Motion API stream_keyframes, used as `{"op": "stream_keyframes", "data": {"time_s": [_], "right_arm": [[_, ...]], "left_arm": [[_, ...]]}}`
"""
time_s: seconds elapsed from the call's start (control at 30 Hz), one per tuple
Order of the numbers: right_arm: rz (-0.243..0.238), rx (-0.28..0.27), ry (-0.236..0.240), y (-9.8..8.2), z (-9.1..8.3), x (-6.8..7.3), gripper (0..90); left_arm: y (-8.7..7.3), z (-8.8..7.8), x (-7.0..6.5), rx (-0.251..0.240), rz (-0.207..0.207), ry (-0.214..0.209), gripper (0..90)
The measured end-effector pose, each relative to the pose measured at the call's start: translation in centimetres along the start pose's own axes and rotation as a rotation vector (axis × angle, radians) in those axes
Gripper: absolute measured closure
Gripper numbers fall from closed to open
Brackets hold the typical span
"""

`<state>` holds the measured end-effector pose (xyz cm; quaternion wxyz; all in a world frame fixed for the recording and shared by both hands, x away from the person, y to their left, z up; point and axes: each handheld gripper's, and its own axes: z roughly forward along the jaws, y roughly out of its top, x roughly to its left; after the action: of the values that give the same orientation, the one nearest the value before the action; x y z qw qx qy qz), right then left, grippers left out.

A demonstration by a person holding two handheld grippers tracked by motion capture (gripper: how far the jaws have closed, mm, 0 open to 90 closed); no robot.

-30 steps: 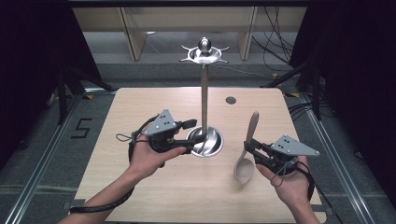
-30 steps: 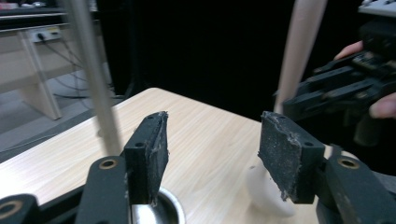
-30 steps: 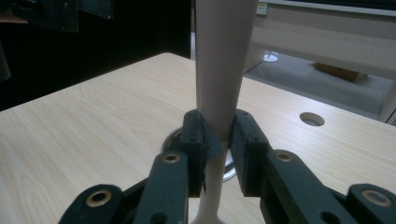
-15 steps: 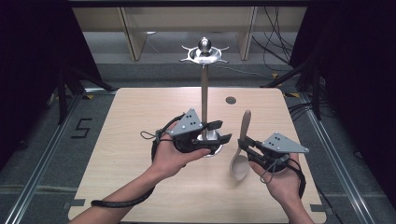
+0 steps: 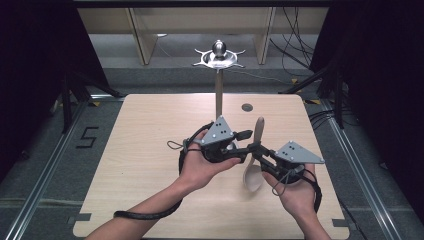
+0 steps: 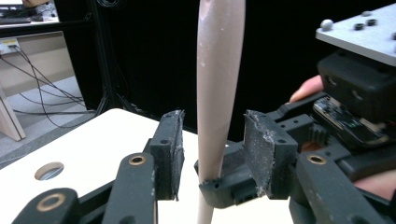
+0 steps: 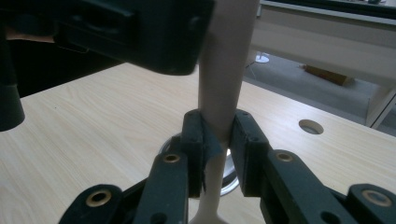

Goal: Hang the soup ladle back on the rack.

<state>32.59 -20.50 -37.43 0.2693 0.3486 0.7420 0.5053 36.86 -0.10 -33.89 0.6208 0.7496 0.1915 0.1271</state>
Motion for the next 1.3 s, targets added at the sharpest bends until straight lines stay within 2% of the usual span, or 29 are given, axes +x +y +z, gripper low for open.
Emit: {"op": "stream_keyframes", "data": {"time_s": [0.03,0.07,0.1,0.13,0.17,0.23,0.27,0.3,0.33,0.37,0.47,0.53,0.6,0.63,0.73,0.77,0.8,0.87,0.93,1.0,1.03,1.1,1.23,1.27,1.3], "right_arm": [[0.012,0.002,-0.001,0.0,0.0,0.1,76.6],[0.005,0.004,-0.007,0.0,0.0,0.1,76.6],[0.022,0.006,-0.013,0.0,0.1,0.2,76.6],[0.018,0.002,-0.028,-0.1,0.1,0.3,76.6],[0.009,0.016,-0.018,-0.1,0.1,0.2,76.6],[-0.007,0.020,-0.028,-0.1,0.0,0.1,76.6],[0.022,0.016,-0.017,-0.2,0.2,0.4,76.6],[0.022,0.016,-0.017,-0.2,0.2,0.4,76.6],[0.011,0.016,-0.046,-0.3,0.2,0.4,76.6],[-0.002,0.015,-0.041,-0.4,0.2,0.3,76.5],[0.006,0.028,-0.035,-0.4,0.2,0.3,76.3],[-0.006,0.014,-0.052,-0.5,0.0,0.2,67.5],[-0.008,0.011,-0.064,-0.5,-0.1,0.2,64.1],[0.006,0.011,-0.061,-0.6,-0.2,0.1,61.2],[0.018,0.013,-0.075,-1.5,-1.5,-0.3,50.8],[0.000,0.004,-0.090,-1.8,-1.8,-0.6,48.3],[0.044,0.013,-0.079,-2.3,-2.0,-0.6,46.8],[0.063,0.036,-0.087,-3.3,-2.6,-0.9,45.6],[0.083,0.060,-0.093,-4.4,-3.0,-1.3,44.8],[0.078,0.075,-0.102,-4.9,-3.3,-1.5,44.4],[0.120,0.077,-0.105,-5.3,-3.3,-1.4,44.1],[0.116,0.082,-0.109,-5.9,-3.6,-2.0,43.9],[0.170,0.100,-0.120,-6.5,-4.3,-2.2,43.8],[0.155,0.089,-0.122,-6.7,-4.3,-2.4,43.8],[0.164,0.090,-0.130,-7.1,-4.6,-2.5,43.7]], "left_arm": [[0.0,0.1,-0.1,-0.001,-0.017,0.011,58.0],[0.0,0.3,-0.2,-0.002,-0.024,0.019,58.8],[0.1,0.6,0.0,-0.004,-0.003,0.007,61.4],[0.1,0.8,-0.1,-0.004,-0.013,0.009,62.9],[0.0,0.9,-0.2,-0.005,-0.031,0.022,64.8],[0.0,1.1,-0.3,-0.012,-0.032,0.029,68.8],[0.0,1.1,-0.3,-0.014,-0.032,0.030,71.1],[0.0,1.1,-0.3,-0.014,-0.032,0.030,72.4],[0.0,1.2,-0.4,-0.013,-0.027,0.036,72.8],[-0.1,1.3,-0.5,-0.016,-0.023,0.039,73.0],[0.0,1.4,-0.6,-0.011,-0.029,0.039,73.5],[0.1,1.4,-0.5,-0.008,-0.030,0.043,73.6],[0.3,1.5,-0.4,-0.010,-0.031,0.048,73.7],[0.4,1.5,-0.4,-0.012,-0.030,0.055,73.7],[0.8,1.7,-0.1,-0.008,0.003,0.098,73.7],[0.8,1.7,-0.1,-0.008,0.003,0.098,73.7],[1.1,1.8,0.0,-0.006,0.016,0.114,73.7],[1.4,1.8,0.3,-0.005,0.035,0.126,73.7],[1.7,1.9,0.4,-0.005,0.032,0.140,73.7],[1.9,2.0,0.4,-0.007,0.032,0.148,73.7],[2.0,2.0,0.5,-0.009,0.030,0.154,73.7],[2.4,2.0,0.6,-0.015,0.030,0.169,73.7],[3.2,1.9,0.8,-0.025,0.036,0.192,73.7],[3.3,1.9,0.9,-0.026,0.039,0.198,73.7],[3.7,1.8,1.1,-0.031,0.034,0.205,73.8]]}}
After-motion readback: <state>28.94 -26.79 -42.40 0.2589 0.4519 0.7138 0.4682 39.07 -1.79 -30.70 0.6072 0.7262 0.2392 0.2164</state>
